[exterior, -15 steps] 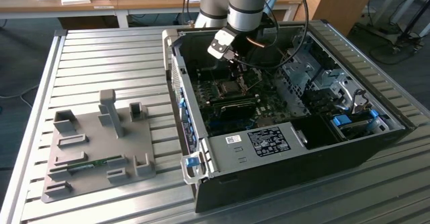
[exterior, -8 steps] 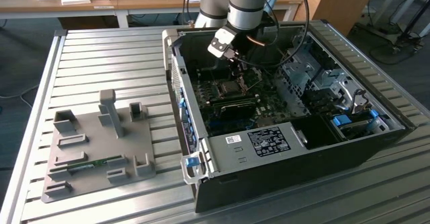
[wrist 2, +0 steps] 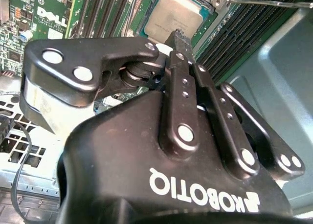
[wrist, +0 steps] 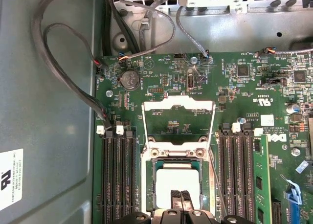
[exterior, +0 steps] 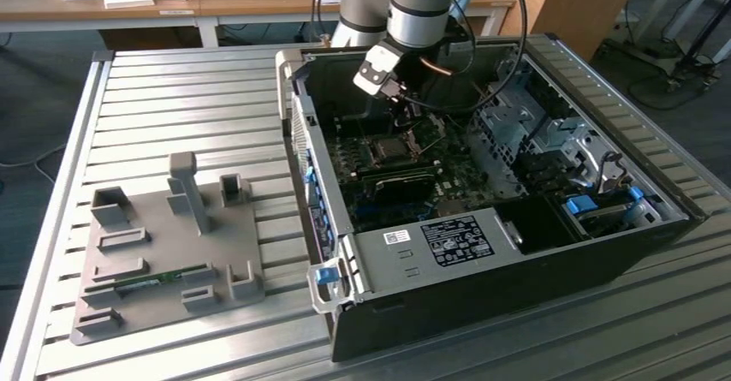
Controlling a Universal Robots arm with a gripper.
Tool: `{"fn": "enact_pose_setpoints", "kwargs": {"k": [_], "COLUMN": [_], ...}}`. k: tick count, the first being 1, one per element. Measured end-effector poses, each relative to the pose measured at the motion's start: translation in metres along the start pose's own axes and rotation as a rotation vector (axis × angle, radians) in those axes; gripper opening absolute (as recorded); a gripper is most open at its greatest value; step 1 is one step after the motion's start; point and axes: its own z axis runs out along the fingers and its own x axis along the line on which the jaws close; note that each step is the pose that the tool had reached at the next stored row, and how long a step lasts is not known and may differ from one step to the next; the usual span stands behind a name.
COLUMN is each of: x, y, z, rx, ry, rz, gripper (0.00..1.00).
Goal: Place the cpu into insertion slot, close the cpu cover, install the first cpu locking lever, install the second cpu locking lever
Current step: 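Place the cpu into insertion slot, then close the cpu cover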
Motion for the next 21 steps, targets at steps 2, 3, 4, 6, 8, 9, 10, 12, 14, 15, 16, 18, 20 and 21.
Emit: {"fn": "enact_pose_setpoints", "kwargs": {"k": [2, 3, 4, 6, 8, 9, 10, 12, 14, 15, 16, 18, 20, 21], "x": [0.0, 0.0, 0.0, 0.0, 0.0, 0.0, 0.0001, 0.0, 0.0, 0.0, 0.0, 0.0, 0.0, 0.0], "y": [0.0001, 0.0002, 0.0002, 0.0002, 0.0002, 0.0002, 0.0003, 0.0003, 0.0002, 0.0002, 0.0002, 0.0002, 0.0002, 0.0003], "z": [-0.0001, -0.0001, 0.0, -0.0001, 0.0, 0.0, 0.0, -0.0001, 0.0, 0.0, -0.0001, 0.0, 0.0, -0.0008], "rx": [0.0001, 0.0001, 0.0001, 0.0001, 0.0, 0.001, 0.0058, 0.0075, 0.0416, 0.0419, 0.0421, 0.0436, 0.0491, 0.0521], "ry": [-0.0001, -0.0001, 0.0, -0.0001, -0.0001, -0.0001, -0.0001, -0.0004, -0.0009, -0.0009, -0.0009, -0.0009, -0.001, -0.0012], "rz": [0.0, 0.0, 0.0, 0.0, 0.0, 0.0, 0.0, 0.0, 0.001, 0.001, 0.001, 0.001, 0.001, 0.001], "gripper": [0.11, 0.11, 0.11, 0.11, 0.11, 0.11, 0.11, 0.11, 0.11, 0.11, 0.11, 0.11, 0.11, 0.11]}}
